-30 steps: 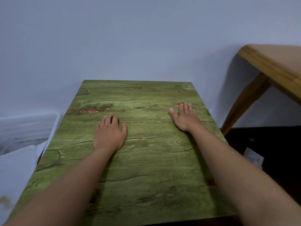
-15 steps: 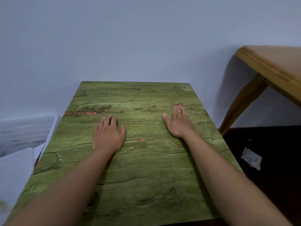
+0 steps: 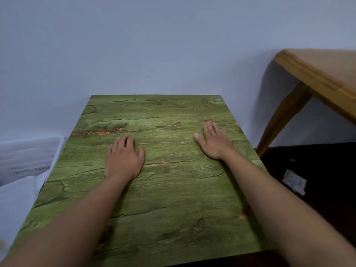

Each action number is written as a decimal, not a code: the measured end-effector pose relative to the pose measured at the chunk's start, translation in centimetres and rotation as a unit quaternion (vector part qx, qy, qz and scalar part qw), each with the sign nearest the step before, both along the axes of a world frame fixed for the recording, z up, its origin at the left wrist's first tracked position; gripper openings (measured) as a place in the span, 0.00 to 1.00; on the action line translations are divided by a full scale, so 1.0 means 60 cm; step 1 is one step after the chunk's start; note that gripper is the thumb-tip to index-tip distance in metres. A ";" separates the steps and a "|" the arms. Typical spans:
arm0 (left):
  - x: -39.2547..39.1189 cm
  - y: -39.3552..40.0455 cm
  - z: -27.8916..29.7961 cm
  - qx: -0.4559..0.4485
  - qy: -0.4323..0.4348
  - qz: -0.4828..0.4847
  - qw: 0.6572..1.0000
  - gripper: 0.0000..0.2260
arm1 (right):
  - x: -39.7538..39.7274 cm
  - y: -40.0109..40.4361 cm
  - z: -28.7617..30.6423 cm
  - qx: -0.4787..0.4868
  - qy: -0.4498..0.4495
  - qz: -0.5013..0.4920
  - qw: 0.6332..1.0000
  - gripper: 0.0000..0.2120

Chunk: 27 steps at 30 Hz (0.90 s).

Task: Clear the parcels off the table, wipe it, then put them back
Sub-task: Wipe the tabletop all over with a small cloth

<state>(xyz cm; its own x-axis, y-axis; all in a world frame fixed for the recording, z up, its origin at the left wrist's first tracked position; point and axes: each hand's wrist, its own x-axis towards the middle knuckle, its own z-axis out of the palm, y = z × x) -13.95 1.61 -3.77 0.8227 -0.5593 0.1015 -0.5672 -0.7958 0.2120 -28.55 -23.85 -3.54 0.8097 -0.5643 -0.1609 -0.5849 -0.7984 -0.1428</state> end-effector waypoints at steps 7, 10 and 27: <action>-0.003 -0.002 0.002 0.000 0.001 0.000 1.000 0.25 | -0.043 -0.078 0.020 0.035 0.003 -0.129 0.991 0.41; -0.001 -0.002 0.002 0.000 0.003 0.004 1.000 0.25 | 0.005 -0.023 0.011 0.047 -0.003 -0.216 0.975 0.45; -0.001 0.000 0.001 0.003 0.000 0.002 1.000 0.25 | -0.002 -0.015 0.006 0.024 -0.001 -0.116 0.993 0.43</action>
